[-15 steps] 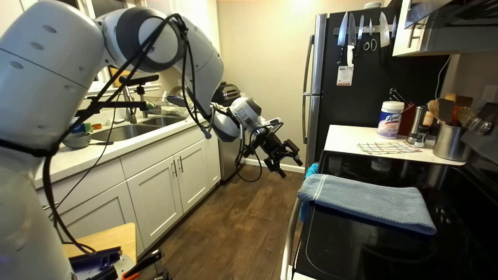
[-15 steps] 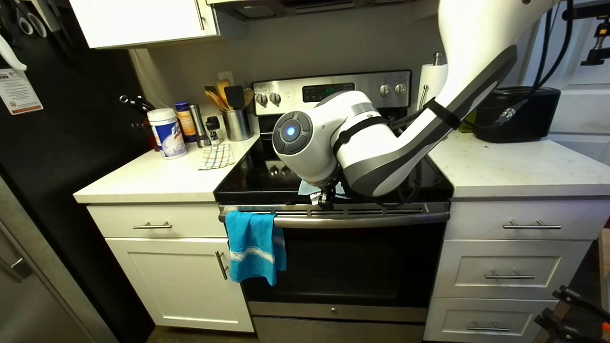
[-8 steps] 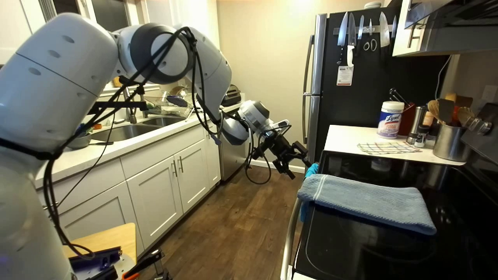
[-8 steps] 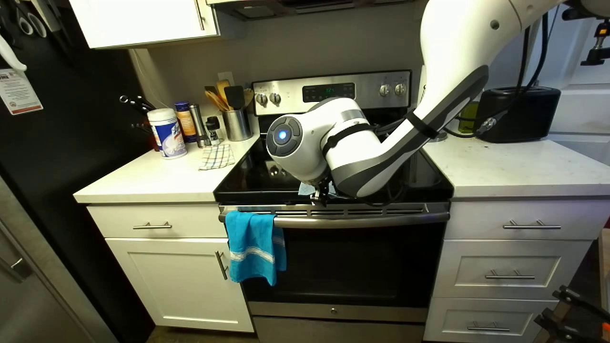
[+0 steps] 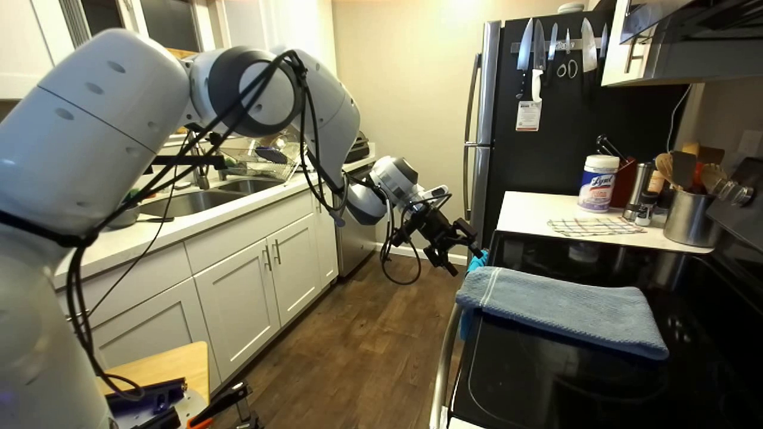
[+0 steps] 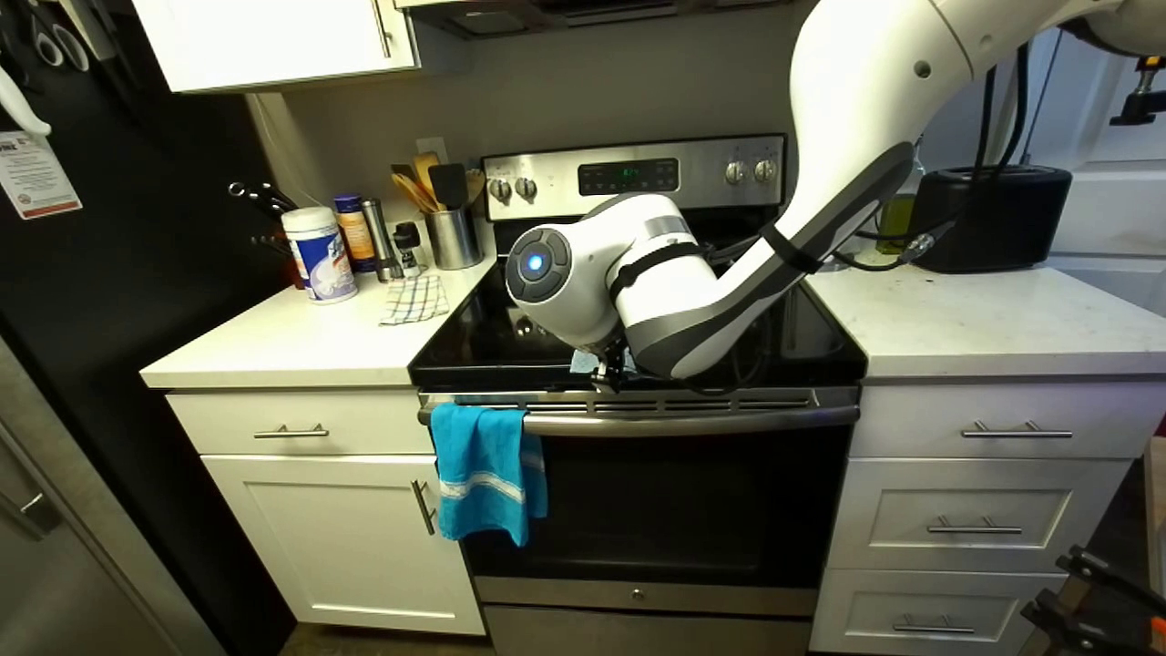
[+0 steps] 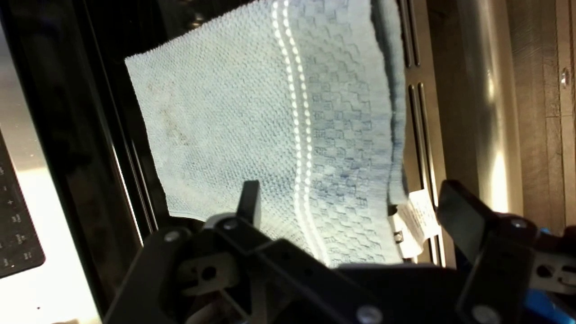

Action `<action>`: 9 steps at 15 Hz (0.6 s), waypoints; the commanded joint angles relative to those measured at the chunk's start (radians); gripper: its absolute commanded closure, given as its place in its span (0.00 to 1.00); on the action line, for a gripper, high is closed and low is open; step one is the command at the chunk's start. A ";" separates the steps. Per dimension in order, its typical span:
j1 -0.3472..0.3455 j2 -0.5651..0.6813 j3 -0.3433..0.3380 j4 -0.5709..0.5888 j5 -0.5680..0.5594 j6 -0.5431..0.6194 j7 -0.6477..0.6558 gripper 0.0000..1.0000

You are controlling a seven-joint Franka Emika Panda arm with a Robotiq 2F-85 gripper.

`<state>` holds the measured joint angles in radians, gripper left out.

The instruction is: Remove the light blue towel from the stove and hang it on the oven handle

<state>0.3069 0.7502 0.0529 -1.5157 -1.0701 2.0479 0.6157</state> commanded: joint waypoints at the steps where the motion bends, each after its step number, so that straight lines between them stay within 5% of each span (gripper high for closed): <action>1: 0.006 0.002 -0.007 0.004 0.006 0.000 -0.003 0.00; 9: 0.018 0.049 -0.011 0.020 0.005 -0.021 0.002 0.00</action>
<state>0.3079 0.7646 0.0528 -1.5134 -1.0701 2.0469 0.6157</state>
